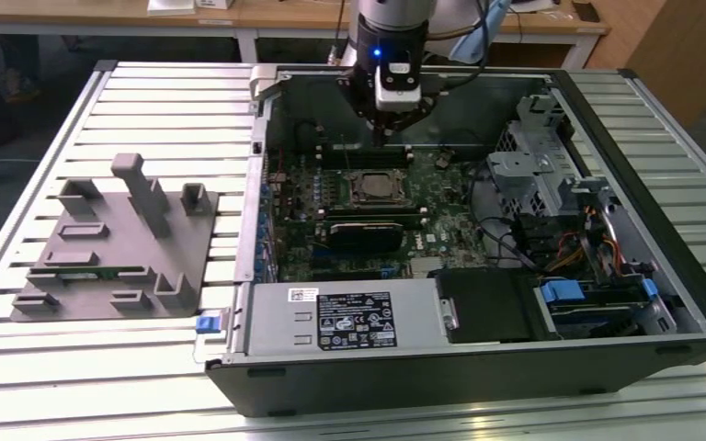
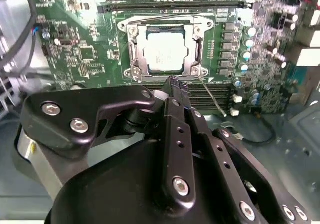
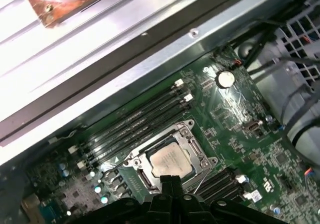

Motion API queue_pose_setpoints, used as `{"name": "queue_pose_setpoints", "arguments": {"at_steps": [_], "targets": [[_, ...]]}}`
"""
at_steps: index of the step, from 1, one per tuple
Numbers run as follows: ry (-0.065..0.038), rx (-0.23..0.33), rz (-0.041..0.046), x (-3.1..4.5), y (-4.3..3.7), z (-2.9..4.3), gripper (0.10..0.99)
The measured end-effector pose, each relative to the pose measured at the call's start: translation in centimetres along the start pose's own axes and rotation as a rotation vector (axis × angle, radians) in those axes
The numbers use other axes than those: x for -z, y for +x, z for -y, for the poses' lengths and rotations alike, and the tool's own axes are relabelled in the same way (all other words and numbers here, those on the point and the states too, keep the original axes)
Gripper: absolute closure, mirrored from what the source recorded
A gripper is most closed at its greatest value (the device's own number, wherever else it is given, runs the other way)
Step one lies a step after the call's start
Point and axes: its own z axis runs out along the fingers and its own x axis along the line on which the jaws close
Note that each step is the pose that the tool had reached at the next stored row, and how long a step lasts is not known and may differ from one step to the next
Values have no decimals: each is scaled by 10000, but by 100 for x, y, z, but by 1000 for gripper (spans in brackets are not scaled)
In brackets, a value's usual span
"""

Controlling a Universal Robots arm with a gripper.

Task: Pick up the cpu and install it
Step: 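Install the first cpu locking lever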

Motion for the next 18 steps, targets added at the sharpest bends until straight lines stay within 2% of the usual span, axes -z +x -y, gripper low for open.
{"name": "queue_pose_setpoints", "arguments": {"at_steps": [18], "targets": [[-31, 3145, -107, -11, 0, 1, 980]]}}
